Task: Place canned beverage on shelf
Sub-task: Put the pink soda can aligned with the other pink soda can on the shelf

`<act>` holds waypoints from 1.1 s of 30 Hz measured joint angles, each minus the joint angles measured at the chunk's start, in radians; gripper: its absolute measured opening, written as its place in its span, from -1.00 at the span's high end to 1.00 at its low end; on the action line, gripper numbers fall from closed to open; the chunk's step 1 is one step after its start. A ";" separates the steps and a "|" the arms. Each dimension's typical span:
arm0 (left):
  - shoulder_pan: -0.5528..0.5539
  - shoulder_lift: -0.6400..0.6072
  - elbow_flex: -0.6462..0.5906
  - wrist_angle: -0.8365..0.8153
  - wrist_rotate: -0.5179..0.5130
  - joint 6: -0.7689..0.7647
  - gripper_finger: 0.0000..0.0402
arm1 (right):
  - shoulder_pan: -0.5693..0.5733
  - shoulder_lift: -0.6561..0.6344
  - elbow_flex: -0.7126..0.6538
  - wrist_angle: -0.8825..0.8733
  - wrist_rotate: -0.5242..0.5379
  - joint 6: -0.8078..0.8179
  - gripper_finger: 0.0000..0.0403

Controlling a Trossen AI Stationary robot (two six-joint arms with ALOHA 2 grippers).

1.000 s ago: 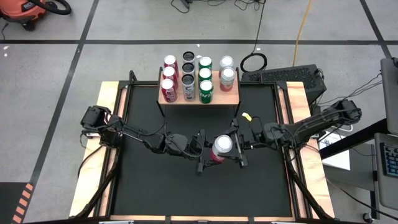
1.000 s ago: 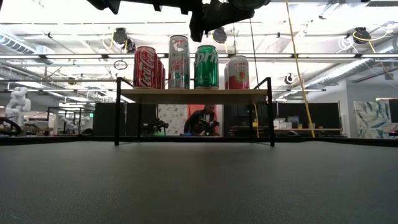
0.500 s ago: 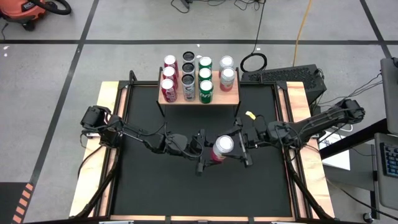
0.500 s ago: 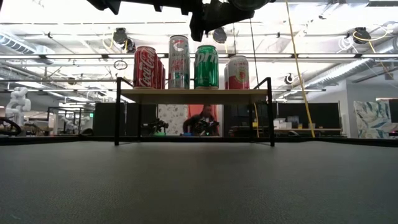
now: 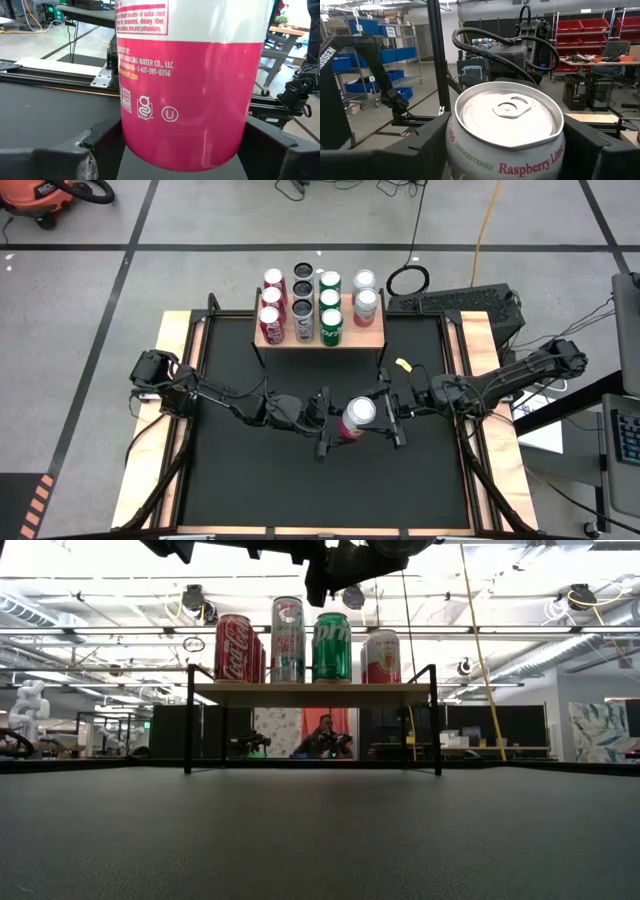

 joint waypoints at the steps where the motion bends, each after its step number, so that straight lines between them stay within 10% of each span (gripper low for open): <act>1: 0.000 0.000 0.000 0.000 -0.001 0.000 -0.57 | 0.000 0.000 0.000 0.000 0.000 -0.001 -0.34; 8: -0.010 -0.004 0.003 0.020 -0.003 -0.001 -0.96 | 0.000 -0.060 -0.001 -0.082 -0.020 -0.014 -0.34; 22: -0.047 -0.006 0.002 -0.100 -0.047 -0.025 -0.92 | -0.078 -0.332 0.029 -0.375 -0.052 -0.126 -0.35; 33: -0.078 -0.006 0.002 -0.108 -0.123 -0.025 -0.92 | -0.245 -0.299 0.247 -0.662 -0.109 -0.262 -0.35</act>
